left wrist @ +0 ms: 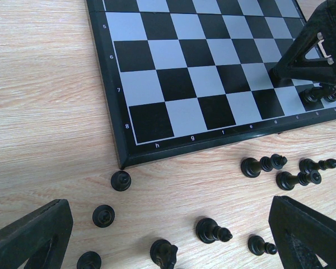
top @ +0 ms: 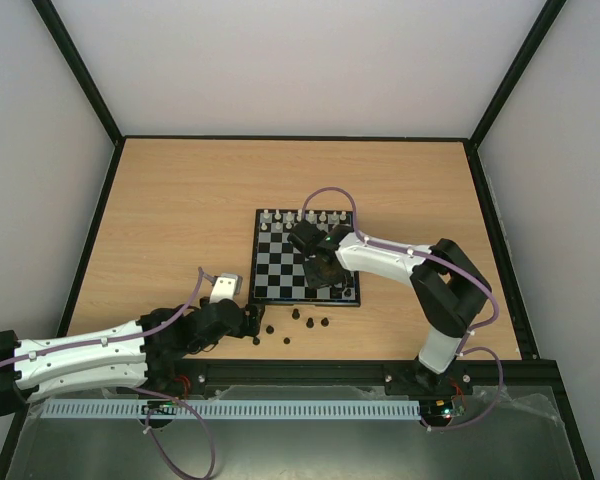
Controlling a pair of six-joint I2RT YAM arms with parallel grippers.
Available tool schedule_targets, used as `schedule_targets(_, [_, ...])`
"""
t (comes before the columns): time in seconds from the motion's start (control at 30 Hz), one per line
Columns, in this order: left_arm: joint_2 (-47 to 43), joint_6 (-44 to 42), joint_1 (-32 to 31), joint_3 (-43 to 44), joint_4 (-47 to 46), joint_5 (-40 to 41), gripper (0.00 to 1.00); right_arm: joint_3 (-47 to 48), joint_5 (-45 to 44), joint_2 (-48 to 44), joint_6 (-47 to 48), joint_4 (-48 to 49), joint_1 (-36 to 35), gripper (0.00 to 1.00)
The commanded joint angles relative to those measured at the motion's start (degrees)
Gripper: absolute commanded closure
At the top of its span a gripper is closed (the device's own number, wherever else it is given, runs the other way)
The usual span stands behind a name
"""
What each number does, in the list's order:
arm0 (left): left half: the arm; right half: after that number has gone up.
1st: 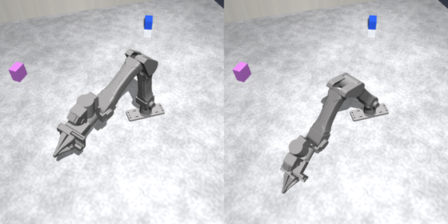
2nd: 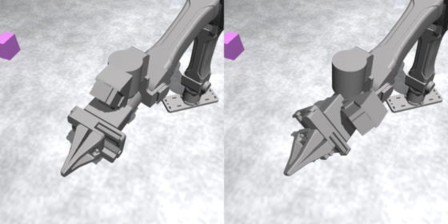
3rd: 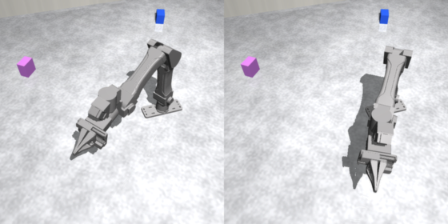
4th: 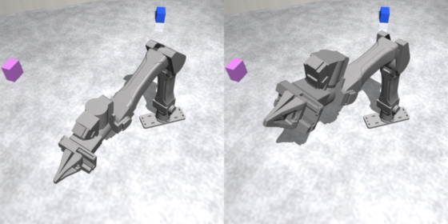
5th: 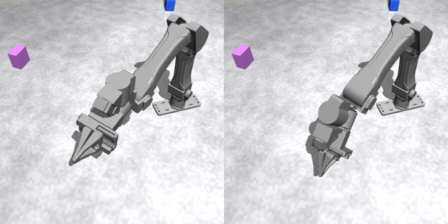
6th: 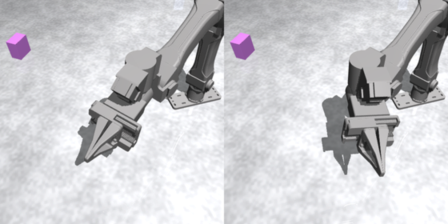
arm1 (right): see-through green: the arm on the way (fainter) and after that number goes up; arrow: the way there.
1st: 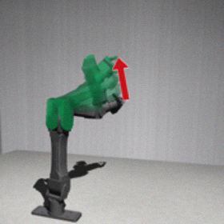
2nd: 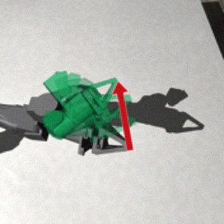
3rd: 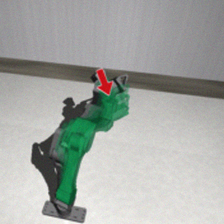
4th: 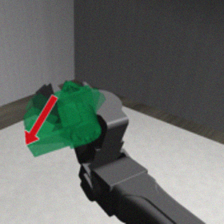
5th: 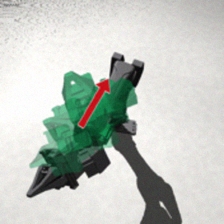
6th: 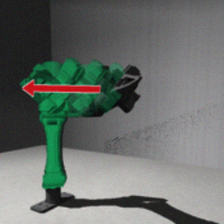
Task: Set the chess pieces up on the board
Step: Place the chess piece on the chessboard, then pick up the chess piece at the center of the board.
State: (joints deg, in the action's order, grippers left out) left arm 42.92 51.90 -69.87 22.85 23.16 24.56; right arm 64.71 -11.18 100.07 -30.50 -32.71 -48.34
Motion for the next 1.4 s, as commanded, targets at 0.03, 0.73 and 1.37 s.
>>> schedule_targets(0.03, [0.28, 0.06, -0.53, 0.77, 1.19, 1.28, 0.01, 0.31, 0.12, -3.53, 0.26, -3.0, 0.26, 0.8])
schedule_targets(0.73, [-6.71, 0.5, -0.53, 6.75, 6.09, 2.37, 0.01, -3.18, 4.04, -16.4, -8.62, -2.29, -17.38, 0.72])
schedule_targets(1.37, [-22.39, 2.24, -0.49, 6.81, 7.17, 1.77, 0.01, -1.44, 4.49, -2.06, -14.48, 1.03, -28.73, 0.73])
